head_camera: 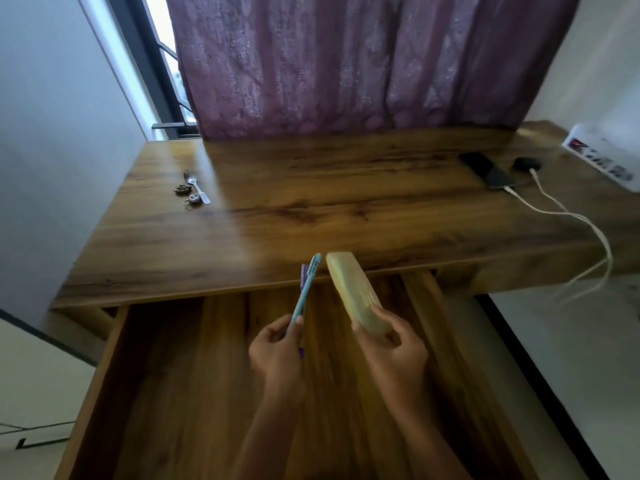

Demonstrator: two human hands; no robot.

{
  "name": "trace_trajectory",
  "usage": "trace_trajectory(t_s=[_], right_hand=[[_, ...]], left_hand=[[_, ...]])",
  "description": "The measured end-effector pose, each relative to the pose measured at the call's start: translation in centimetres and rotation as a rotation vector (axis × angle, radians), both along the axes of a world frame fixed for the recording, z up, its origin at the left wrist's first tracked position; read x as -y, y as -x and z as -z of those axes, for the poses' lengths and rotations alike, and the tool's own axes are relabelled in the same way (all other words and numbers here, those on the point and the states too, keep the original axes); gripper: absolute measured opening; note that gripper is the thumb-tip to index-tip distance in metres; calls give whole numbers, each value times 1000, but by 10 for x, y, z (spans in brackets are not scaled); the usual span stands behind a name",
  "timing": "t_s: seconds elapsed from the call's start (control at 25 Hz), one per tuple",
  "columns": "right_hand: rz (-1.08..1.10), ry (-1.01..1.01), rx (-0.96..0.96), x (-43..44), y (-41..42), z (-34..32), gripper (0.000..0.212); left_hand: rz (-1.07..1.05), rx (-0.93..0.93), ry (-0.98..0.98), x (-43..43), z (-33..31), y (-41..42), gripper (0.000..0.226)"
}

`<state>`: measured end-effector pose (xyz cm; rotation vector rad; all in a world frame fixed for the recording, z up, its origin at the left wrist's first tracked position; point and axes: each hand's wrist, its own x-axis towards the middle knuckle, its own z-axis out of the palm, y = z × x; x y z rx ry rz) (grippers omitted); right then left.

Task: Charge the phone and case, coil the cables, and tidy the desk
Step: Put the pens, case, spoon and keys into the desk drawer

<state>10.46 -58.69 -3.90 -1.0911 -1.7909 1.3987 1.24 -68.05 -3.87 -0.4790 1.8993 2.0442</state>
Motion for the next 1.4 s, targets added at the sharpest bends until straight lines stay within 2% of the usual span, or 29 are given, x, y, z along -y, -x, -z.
trace_trajectory(t_s=[0.2, 0.28, 0.4, 0.56, 0.76, 0.84, 0.88, 0.92, 1.0, 1.04, 1.12, 1.2, 1.32, 1.4], right_hand=[[86, -40, 306, -25, -70, 30, 42], [90, -98, 423, -32, -82, 41, 44], [42, -178, 571, -34, -92, 52, 45], [-38, -251, 815, -34, -104, 58, 62], [-170, -271, 1098, -29, -114, 56, 71], [-169, -441, 1055, -22, -109, 52, 63], [-184, -498, 944, -17, -104, 48, 52], [-202, -423, 759, -10, -97, 42, 39], [-302, -9, 465, 3, -80, 32, 22], [-338, 190, 368, 6, -72, 29, 16], [-306, 431, 273, 6, -64, 37, 8], [-224, 450, 303, 0, -60, 51, 11], [-271, 54, 655, -12, -59, 77, 13], [-331, -130, 827, -13, -57, 86, 15]], left_hand=[[84, 211, -44, -2, 12, -60, 18], [112, 239, -37, -3, 19, -69, 18], [133, 226, -17, -6, 23, -76, 18], [153, 267, -2, -10, 26, -86, 19], [192, 339, 10, -6, 30, -102, 17], [215, 351, 16, -6, 32, -107, 16], [227, 354, 14, -6, 33, -109, 16], [241, 357, 7, -6, 35, -110, 15], [277, 355, -11, -5, 38, -113, 15], [295, 356, -18, -4, 38, -114, 15], [303, 355, -6, -2, 40, -114, 14], [237, 354, 60, 1, 45, -111, 12], [128, 361, 185, 6, 59, -107, 12], [141, 335, 251, 7, 65, -109, 11]])
